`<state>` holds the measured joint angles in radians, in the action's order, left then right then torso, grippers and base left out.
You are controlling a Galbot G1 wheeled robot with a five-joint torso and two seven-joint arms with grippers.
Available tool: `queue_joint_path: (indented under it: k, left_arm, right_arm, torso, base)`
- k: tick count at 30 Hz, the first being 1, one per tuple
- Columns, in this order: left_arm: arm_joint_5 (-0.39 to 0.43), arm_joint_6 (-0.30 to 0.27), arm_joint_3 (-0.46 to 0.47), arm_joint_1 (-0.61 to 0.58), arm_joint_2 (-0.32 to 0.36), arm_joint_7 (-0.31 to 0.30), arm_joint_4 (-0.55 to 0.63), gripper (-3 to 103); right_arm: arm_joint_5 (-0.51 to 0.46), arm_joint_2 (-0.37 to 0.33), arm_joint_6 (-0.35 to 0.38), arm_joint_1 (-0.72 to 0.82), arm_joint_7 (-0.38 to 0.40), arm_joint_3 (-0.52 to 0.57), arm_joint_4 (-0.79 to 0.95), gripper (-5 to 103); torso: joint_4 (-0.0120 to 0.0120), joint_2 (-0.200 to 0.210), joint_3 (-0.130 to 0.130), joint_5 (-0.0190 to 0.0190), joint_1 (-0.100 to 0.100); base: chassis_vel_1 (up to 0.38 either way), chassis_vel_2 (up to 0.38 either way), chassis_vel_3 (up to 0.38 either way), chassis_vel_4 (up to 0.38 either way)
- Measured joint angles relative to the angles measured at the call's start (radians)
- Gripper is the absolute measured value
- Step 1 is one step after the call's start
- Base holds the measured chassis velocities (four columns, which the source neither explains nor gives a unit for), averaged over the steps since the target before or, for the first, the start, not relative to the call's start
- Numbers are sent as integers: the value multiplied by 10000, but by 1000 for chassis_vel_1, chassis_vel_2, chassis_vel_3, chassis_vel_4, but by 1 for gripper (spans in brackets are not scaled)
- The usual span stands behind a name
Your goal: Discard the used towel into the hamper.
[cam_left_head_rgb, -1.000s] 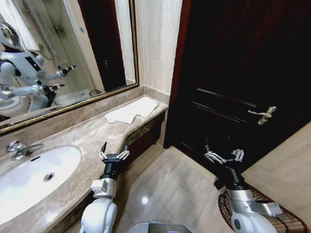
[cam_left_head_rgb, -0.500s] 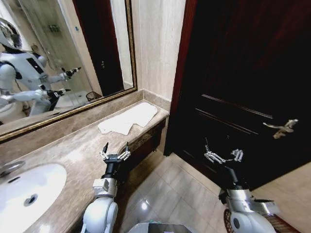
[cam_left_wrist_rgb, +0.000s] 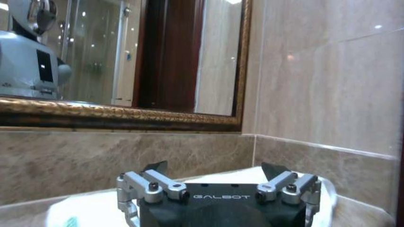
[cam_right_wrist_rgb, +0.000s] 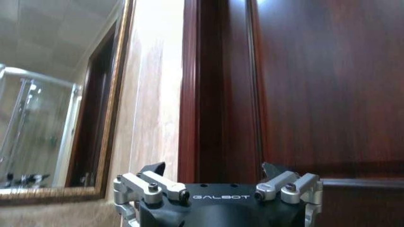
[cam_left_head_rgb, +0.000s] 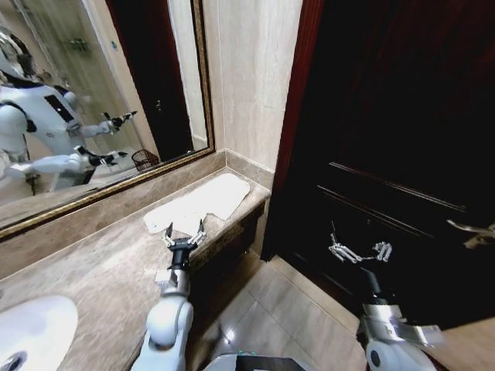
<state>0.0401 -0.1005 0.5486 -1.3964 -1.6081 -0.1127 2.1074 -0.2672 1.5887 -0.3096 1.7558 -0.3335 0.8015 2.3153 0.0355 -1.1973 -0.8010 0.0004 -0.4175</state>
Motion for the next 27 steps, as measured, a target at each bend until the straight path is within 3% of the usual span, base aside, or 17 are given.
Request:
queue_joint_path:
  k: [2,9,12,15,23,27]
  left_arm:
    - [46,-539,-38,753,0,-93,-391,99]
    - [294,-792,-330,2643,0,-518,-1964,97]
    - [654,-1311,-575,4096,4,-999,-3101,99]
    - [862,-1693,-669,4774,1,-1251,-3705,99]
    - [1433,-2144,-1092,7110,2,-2013,-6399,99]
    - [1290,-2182,-1358,7943,1,-2122,-7459,99]
  right_arm:
    - [152,2,-45,75,-9,30,-68,100]
    - [563,24,-279,175,439,93,-309,100]
    - [623,58,-484,226,481,155,-456,100]
    - [642,85,-541,215,481,144,-515,100]
    - [699,131,-655,200,465,186,-599,100]
    - [689,154,-641,202,340,236,-573,100]
  torso:
    - [-4,0,0,-6,3]
    - [-1,-3,3,-5,14]
    - [-2,-2,2,-2,9]
    - [-3,-2,2,-6,7]
    - [-2,-2,2,-4,7]
    - [-1,-1,1,-4,6]
  base:
    - [0,0,0,0]
    - [23,-14,-20,19]
    - [0,0,0,0]
    - [0,0,0,0]
    - [0,0,0,0]
    - [0,0,0,0]
